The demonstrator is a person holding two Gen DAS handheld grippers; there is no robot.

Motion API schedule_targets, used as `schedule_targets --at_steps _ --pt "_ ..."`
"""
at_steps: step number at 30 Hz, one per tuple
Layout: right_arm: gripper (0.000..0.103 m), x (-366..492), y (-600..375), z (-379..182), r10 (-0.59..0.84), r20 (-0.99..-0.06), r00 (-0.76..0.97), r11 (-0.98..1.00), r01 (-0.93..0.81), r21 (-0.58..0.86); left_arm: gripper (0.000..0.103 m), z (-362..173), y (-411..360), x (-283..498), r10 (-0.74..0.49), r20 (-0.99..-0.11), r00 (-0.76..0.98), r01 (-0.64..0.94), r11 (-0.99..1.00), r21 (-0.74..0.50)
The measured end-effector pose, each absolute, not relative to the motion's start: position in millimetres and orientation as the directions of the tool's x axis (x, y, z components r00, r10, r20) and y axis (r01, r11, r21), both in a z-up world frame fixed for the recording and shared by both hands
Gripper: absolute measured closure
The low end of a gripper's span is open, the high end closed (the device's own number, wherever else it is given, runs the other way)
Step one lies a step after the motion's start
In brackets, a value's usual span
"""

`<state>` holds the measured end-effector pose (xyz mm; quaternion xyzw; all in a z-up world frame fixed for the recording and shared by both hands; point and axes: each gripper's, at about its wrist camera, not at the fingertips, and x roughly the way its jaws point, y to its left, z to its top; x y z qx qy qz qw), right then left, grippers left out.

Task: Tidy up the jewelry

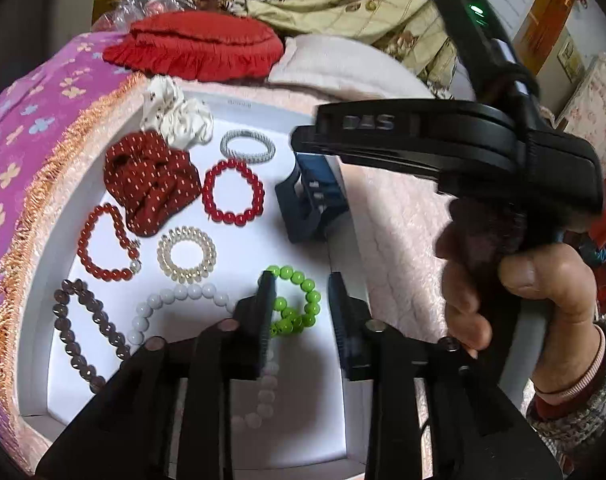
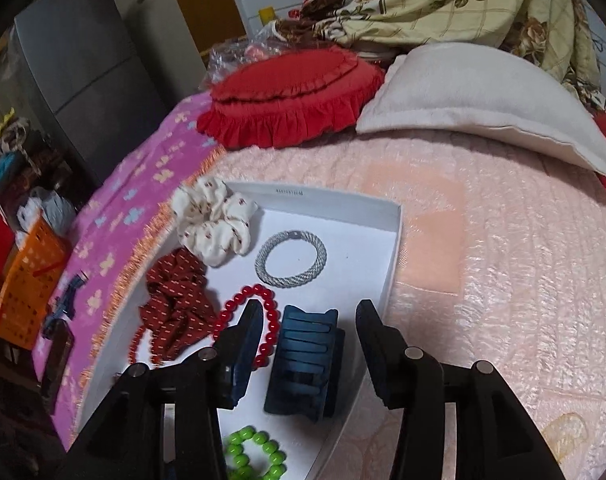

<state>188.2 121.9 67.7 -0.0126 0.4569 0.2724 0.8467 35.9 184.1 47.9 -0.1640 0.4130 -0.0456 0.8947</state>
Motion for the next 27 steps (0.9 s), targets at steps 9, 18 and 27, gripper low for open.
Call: schedule_targets --at_steps 9,18,27 --pt "0.056 152 75 93 0.463 -0.746 0.479 0.863 -0.435 0.256 0.061 62 183 22 -0.091 -0.676 0.732 -0.084 0.972 -0.221" --pt "0.056 83 9 90 0.379 -0.756 0.534 0.901 -0.399 0.169 0.052 70 175 -1 0.115 -0.587 0.801 -0.186 0.981 -0.061" --pt "0.056 21 -43 93 0.320 -0.738 0.594 0.926 -0.361 0.111 0.033 98 147 -48 0.279 -0.469 0.838 -0.318 0.948 -0.004"
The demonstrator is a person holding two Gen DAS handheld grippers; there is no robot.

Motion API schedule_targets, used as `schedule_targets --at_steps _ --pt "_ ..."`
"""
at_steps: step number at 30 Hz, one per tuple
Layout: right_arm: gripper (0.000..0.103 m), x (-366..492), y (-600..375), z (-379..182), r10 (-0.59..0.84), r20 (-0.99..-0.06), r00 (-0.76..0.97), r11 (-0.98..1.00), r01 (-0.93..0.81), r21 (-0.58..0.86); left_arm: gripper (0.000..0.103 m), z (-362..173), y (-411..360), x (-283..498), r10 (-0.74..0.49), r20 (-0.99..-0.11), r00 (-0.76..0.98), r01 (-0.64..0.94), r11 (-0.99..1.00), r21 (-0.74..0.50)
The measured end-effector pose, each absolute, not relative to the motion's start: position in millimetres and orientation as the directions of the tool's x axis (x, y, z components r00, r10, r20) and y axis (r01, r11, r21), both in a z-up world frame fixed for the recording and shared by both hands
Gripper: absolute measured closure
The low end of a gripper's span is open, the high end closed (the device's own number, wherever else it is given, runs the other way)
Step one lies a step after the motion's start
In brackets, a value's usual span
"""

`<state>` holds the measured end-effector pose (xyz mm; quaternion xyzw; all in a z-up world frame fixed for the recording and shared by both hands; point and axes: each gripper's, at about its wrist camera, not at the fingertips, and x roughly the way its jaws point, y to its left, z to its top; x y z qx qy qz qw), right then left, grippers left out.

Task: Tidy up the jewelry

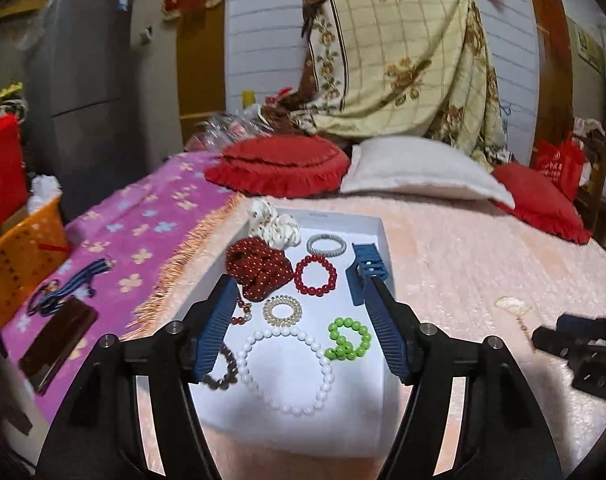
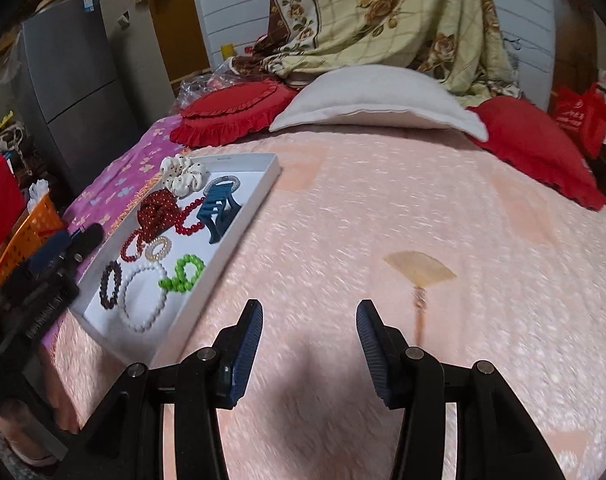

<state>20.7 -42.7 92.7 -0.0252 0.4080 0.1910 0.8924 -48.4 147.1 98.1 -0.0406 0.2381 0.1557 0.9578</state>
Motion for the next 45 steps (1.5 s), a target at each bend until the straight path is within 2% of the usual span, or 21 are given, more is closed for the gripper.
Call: schedule_targets --at_steps 2,8,10,19,25,33,40,45 --pt "0.056 13 -48 92 0.321 -0.735 0.597 0.927 -0.358 0.114 0.024 108 140 -66 0.326 -0.434 0.840 -0.359 0.933 0.005" --pt "0.056 -10 -57 95 0.340 -0.722 0.603 0.922 -0.365 0.129 0.014 142 132 -107 0.459 -0.346 0.818 -0.492 0.870 -0.010" --pt "0.056 -15 -60 98 0.348 -0.714 0.608 0.920 -0.366 0.137 0.000 155 130 -119 0.480 -0.327 0.814 -0.511 0.860 -0.012" --pt "0.056 -42 -77 116 0.370 -0.675 0.638 0.918 -0.363 0.160 0.000 188 108 -161 0.548 -0.215 0.808 -0.559 0.829 0.012" --pt "0.056 -58 -80 118 0.359 -0.665 0.654 0.920 -0.366 0.138 0.000 192 103 -177 0.529 -0.213 0.821 -0.536 0.844 0.031" --pt "0.056 -70 -69 115 0.353 -0.670 0.653 0.916 -0.388 0.105 0.000 182 110 -181 0.488 -0.263 0.832 -0.502 0.865 0.018" --pt "0.056 -76 -52 102 0.346 -0.692 0.634 0.904 -0.423 0.065 0.000 152 118 -160 0.395 -0.453 0.800 -0.441 0.897 0.003" --pt "0.055 -74 -47 91 0.327 -0.719 0.613 0.904 -0.424 0.051 0.000 135 113 -155 0.399 -0.492 0.774 -0.444 0.896 0.030"
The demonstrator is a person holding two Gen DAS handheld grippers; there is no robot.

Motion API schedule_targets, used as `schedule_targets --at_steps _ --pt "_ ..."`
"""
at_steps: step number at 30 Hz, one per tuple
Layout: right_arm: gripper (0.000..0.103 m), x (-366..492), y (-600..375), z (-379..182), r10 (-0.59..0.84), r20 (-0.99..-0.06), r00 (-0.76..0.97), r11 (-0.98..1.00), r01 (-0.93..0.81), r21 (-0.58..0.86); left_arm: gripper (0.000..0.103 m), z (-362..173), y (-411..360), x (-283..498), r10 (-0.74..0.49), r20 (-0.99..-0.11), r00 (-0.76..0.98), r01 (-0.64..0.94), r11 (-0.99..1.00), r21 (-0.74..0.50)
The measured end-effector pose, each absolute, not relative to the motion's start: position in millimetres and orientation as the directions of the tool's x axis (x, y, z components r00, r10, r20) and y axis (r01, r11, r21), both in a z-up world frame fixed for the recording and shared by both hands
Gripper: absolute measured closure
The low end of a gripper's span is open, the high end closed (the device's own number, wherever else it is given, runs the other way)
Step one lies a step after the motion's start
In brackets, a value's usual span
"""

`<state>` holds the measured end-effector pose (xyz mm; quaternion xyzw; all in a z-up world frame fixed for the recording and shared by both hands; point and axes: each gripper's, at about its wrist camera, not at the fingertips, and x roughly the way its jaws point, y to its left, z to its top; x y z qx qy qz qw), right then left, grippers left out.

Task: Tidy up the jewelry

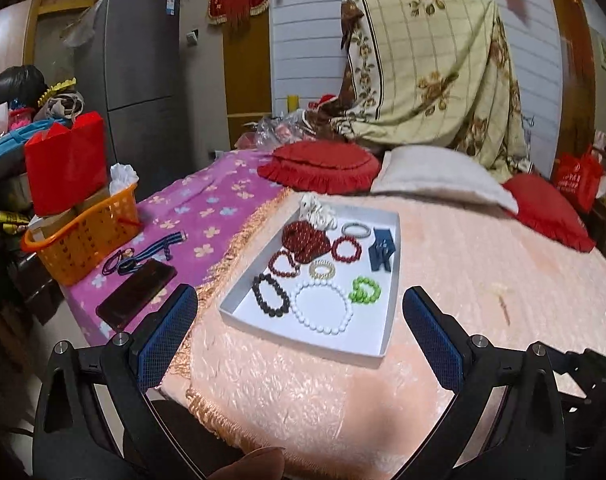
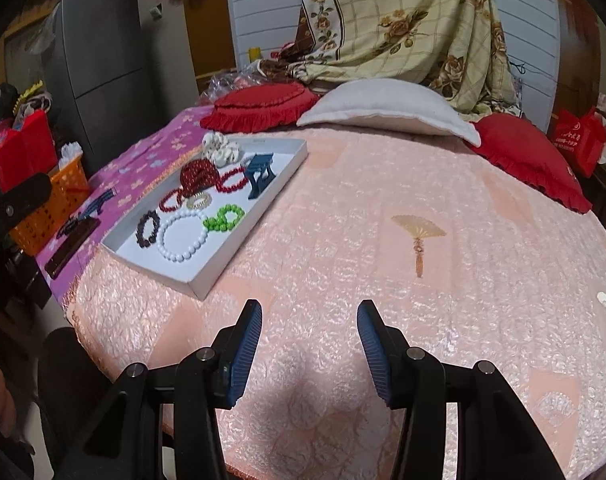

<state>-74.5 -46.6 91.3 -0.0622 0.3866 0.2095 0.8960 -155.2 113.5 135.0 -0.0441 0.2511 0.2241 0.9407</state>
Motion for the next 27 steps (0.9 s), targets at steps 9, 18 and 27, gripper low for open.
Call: schedule_targets --at_steps 9,18,27 --pt "0.055 -78 -34 81 0.305 -0.745 0.593 0.901 -0.433 0.023 0.000 117 121 -151 0.399 -0.556 0.729 -0.450 0.892 0.050" --pt "0.055 -84 -25 78 0.278 -0.744 0.607 0.899 -0.437 -0.021 0.001 100 126 -146 0.351 -0.628 0.694 -0.428 0.903 0.031" --pt "0.055 -83 -22 75 0.265 -0.754 0.602 0.899 -0.436 -0.032 0.001 93 130 -143 0.331 -0.654 0.680 -0.419 0.908 0.023"
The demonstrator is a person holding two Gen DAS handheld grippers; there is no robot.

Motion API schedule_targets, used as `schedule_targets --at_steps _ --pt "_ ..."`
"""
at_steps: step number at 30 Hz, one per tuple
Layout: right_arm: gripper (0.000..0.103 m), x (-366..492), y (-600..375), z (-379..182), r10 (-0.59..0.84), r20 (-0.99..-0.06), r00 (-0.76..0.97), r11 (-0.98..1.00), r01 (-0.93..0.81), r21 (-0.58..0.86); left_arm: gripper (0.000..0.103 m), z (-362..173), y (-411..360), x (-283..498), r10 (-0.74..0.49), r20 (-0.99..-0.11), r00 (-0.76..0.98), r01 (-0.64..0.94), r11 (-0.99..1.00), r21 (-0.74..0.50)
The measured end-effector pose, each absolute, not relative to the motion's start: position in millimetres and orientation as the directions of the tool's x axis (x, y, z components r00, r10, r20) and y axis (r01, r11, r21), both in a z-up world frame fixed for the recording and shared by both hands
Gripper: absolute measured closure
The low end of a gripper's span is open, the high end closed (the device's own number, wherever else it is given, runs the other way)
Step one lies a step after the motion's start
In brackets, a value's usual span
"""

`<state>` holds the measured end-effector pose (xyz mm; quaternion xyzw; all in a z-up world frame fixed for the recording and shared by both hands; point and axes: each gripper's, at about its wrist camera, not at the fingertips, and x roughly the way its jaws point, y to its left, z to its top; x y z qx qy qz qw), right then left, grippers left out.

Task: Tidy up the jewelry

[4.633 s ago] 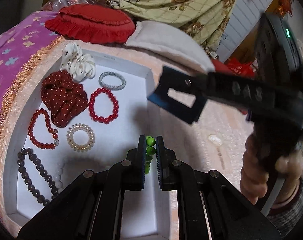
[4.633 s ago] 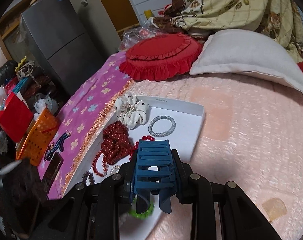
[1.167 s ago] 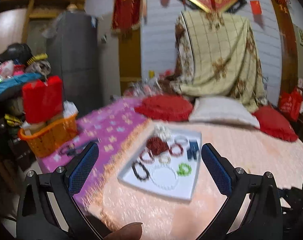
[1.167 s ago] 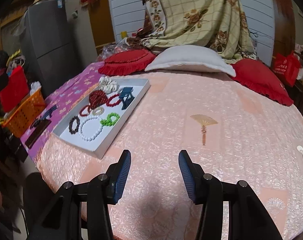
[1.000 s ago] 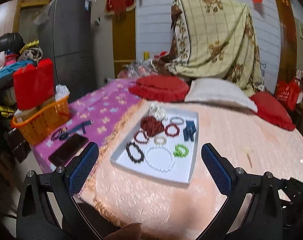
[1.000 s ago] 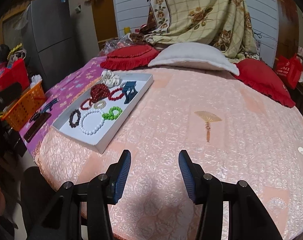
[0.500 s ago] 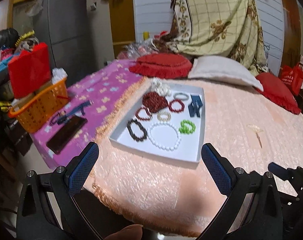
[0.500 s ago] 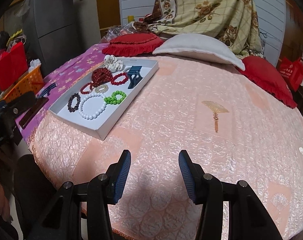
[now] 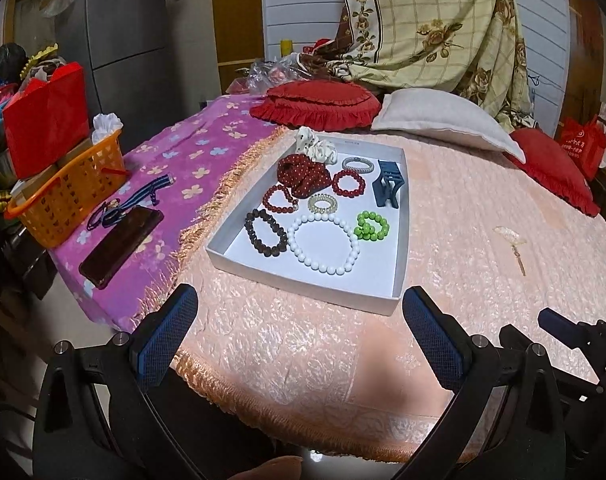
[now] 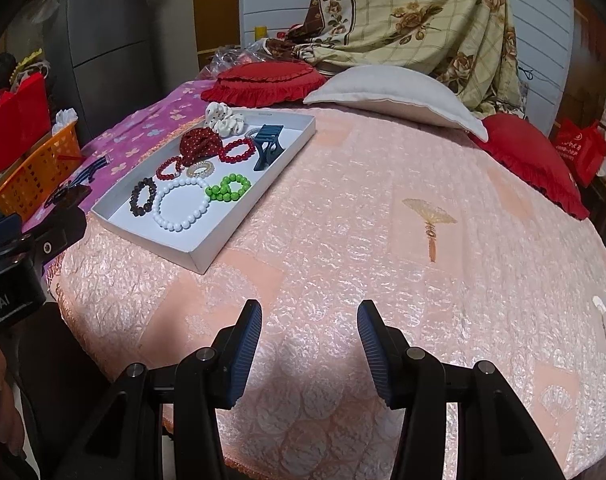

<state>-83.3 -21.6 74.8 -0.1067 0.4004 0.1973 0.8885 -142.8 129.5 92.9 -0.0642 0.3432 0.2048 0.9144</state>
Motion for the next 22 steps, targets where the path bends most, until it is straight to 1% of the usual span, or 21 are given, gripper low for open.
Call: schedule_targets --at_steps 9,22 --pt "0.055 -85.2 -17.2 70.7 0.260 -0.758 0.598 0.894 -0.445 -0.046 0.001 86.5 134.6 -139.7 0.314 -0.678 0.665 -0.419 0.908 0.010" --pt "0.055 -83.1 -14.3 65.2 0.259 -0.769 0.584 0.890 -0.453 -0.045 0.001 82.9 136.6 -137.6 0.335 -0.682 0.651 -0.433 0.901 0.029"
